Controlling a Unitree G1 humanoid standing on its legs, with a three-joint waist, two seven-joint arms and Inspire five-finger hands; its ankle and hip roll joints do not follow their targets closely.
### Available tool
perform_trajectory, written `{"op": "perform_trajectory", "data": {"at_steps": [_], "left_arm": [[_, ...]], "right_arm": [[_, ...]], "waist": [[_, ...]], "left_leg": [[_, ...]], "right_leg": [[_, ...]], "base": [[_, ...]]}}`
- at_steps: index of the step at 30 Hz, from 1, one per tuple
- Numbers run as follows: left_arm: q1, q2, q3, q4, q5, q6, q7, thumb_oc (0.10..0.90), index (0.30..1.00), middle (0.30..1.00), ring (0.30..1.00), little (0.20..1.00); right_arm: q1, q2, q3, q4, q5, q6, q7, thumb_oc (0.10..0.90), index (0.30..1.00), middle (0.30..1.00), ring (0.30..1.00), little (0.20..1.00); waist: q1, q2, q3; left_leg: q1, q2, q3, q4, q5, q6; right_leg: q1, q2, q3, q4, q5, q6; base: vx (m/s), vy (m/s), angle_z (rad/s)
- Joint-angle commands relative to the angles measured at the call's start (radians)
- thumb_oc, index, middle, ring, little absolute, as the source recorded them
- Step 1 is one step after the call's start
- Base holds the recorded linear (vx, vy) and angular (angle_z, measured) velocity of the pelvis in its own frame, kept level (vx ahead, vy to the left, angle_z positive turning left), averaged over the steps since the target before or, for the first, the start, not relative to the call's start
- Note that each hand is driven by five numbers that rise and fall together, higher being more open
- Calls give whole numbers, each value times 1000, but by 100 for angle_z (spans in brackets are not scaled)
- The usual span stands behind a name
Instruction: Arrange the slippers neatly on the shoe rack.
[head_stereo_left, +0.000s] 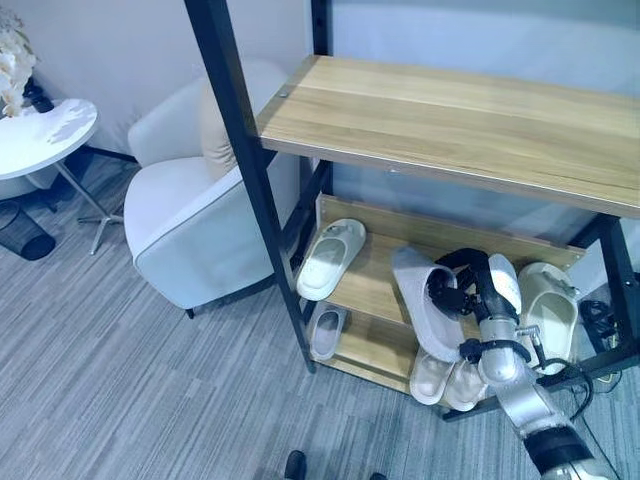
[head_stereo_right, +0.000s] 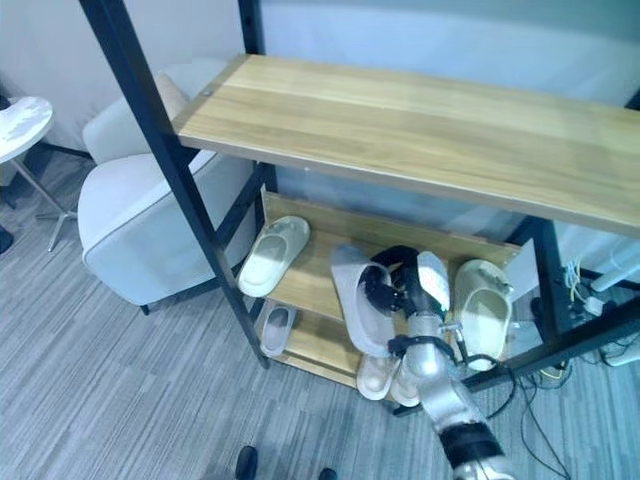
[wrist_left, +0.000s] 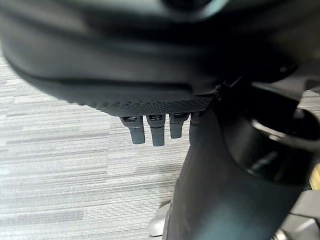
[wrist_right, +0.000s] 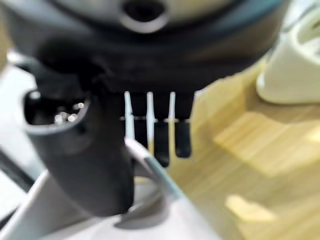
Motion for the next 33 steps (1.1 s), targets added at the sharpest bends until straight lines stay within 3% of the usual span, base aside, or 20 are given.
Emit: {"op": "perform_trajectory", "data": {"at_steps": [1,10,14,16,17,19,22,23,25,28,29,32,33], "left_arm": [[-90,-29,26,63,9,-40,-9,800,900,900,900,900],[-69,-13,95,5,-41,-65,-23,800,900,900,900,900],[-64,-3,122,-34,-111,-82,-5,800,900,900,900,900],[-78,5,121,-74,-144,-94,3,800,900,900,900,900],[-94,10,112,-111,-156,-104,18,800,900,900,900,900],[-102,12,105,-133,-163,-107,23,800,900,900,900,900],[-122,26,84,-215,-202,-122,52,800,900,900,900,900],[-122,27,84,-216,-202,-121,52,800,900,900,900,900],[-131,38,72,-304,-308,-143,63,800,900,900,900,900],[-119,44,59,-373,-364,-162,68,800,900,900,900,900],[-125,50,34,-475,-443,-194,72,800,900,900,900,900],[-143,48,25,-530,-485,-207,83,800,900,900,900,900],[-166,55,16,-574,-516,-229,111,800,900,900,900,900]], "right_arm": [[13,-11,-39,-209,-41,-150,37,400,300,300,300,300],[261,-37,136,-274,37,-224,314,400,300,300,300,300],[306,-28,146,-261,86,-235,331,400,300,300,300,300],[317,-31,147,-257,94,-234,334,400,300,300,300,300],[316,-39,151,-247,95,-237,335,400,300,300,300,300],[308,-43,161,-239,86,-238,332,400,300,300,300,300],[259,-59,196,-193,73,-236,319,400,300,300,300,300],[256,-58,197,-191,73,-237,319,400,300,300,300,300],[145,-39,240,-115,57,-201,270,400,300,300,300,300],[33,-20,273,-76,40,-174,230,400,300,300,300,300],[-143,1,322,-34,-6,-150,175,400,300,300,300,300],[-264,12,344,-17,-42,-131,142,400,300,300,300,300],[-421,19,362,13,-102,-104,82,400,300,300,300,300]], "waist": [[-6,-37,-41],[-14,-50,-32],[-10,-55,-23],[-13,-62,5],[-23,-68,35],[-29,-70,52],[-37,-75,127],[-38,-75,124],[-32,-71,158],[-11,-63,154],[19,-53,176],[36,-46,188],[62,-34,197]], "left_leg": [[70,-44,7,2,-137,15],[96,-34,21,2,-137,14],[94,-31,38,2,-127,8],[72,-29,48,2,-100,2],[33,-24,92,39,-96,-1],[2,-25,100,86,-108,2],[-126,-15,118,243,-149,18],[-137,-14,117,253,-153,18],[-292,1,112,408,-191,21],[-383,12,114,510,-234,32],[-514,15,107,668,-283,51],[-621,21,107,783,-322,63],[-804,20,95,970,-403,72]], "right_leg": [[-12,-6,63,5,-47,39],[5,0,74,5,-48,35],[8,-3,66,5,-47,35],[9,-13,39,5,-48,32],[7,-29,4,5,-42,25],[-7,-33,-7,22,-39,19],[-162,-58,-12,212,-73,7],[-171,-59,-12,220,-76,7],[-328,-82,-12,397,-115,1],[-422,-89,1,506,-159,-6],[-558,-98,16,666,-218,-30],[-672,-99,27,778,-261,-53],[-857,-93,60,953,-341,-71]], "base": [[0,0,0],[-47,-30,-8],[-45,-17,-2],[-192,0,0],[-267,17,6],[-163,15,34],[-260,22,47],[-211,12,1],[-236,39,-2],[-151,35,5],[-207,5,2],[-156,-7,8],[-117,-15,18]]}}
